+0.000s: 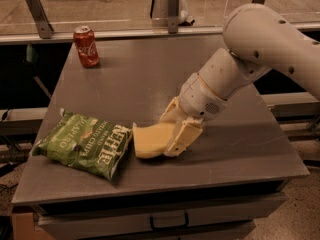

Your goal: Move sponge near green jalapeno chip bag

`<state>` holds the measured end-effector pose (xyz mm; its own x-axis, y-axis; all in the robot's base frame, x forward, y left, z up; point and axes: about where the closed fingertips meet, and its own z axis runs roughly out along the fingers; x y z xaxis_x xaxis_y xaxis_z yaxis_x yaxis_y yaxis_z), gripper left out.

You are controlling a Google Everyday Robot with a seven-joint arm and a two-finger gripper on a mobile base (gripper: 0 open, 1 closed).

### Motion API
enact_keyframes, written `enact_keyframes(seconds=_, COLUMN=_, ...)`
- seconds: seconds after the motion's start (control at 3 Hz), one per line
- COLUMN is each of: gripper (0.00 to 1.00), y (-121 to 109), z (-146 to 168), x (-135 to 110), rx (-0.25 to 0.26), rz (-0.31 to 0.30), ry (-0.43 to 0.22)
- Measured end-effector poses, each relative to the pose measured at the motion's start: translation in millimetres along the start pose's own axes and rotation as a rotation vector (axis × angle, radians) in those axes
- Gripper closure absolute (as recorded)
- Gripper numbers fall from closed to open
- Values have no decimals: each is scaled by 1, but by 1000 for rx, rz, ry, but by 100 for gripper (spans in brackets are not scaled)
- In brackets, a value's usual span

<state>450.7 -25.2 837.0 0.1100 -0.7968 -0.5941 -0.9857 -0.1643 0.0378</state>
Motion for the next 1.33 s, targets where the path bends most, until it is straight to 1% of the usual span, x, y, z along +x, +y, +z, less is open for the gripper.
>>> enact_keyframes(seconds=0.33, gripper=0, y=-2, z=-3, x=0, rx=12, rz=16, ry=-3)
enact_keyframes(seconds=0.67, gripper=0, y=-17, z=-28, x=9, rx=75, rz=42, ry=-6)
enact_keyframes(seconds=1.0, gripper=0, y=-38, z=-79, x=25, rx=171, rz=77, ry=-47)
enact_keyframes(seconds=1.33, gripper=0, y=-47, z=-147, x=20, rx=291, rz=55, ry=-123)
